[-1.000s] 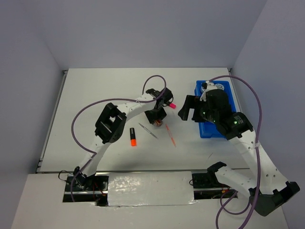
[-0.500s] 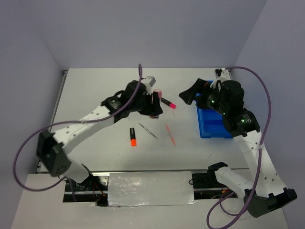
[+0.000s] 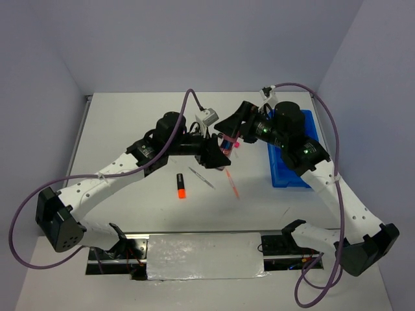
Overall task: Sort the stationery into containers
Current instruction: Place the stationery in the storage box.
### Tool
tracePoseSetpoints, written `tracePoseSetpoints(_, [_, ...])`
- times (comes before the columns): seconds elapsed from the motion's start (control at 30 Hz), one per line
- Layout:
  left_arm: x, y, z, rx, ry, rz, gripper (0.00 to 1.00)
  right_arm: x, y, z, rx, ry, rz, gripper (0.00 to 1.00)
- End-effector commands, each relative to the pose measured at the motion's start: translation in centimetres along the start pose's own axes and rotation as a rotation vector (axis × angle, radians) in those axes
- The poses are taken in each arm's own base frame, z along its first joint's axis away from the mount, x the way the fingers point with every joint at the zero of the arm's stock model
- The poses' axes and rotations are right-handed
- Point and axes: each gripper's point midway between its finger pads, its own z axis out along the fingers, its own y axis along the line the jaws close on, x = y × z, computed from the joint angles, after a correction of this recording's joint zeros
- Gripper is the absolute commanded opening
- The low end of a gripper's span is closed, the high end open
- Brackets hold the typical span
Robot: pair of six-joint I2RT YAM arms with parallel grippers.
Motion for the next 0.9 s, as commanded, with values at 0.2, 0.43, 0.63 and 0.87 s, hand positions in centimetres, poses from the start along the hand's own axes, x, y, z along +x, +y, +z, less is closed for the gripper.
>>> tracePoseSetpoints(0.2, [-5.5, -0.6, -1.4, 0.064, -0.149, 0.113, 0.02, 1.9, 0.0, -0.1, 0.002, -0.015, 0.049, 0.83])
tracePoseSetpoints(0.43, [-5.5, -1.0, -1.1, 0.131, -0.122, 0.112, 0.08, 2.7, -0.1, 0.9, -0.046, -0.017, 0.094, 0.60])
tracePoseSetpoints(0.63, [-4.6, -1.4, -0.9, 0.178, -0.093, 0.114, 0.14, 0.2, 1.3, 3.4, -0.088, -0.060, 0.069, 0.53])
tracePoseSetpoints(0.87, [-5.2, 0.8, -2.0, 0.017, -0.094, 0.085, 0.64, -3.1, -0.5, 4.5, -0.018, -0.137, 0.113, 0.00])
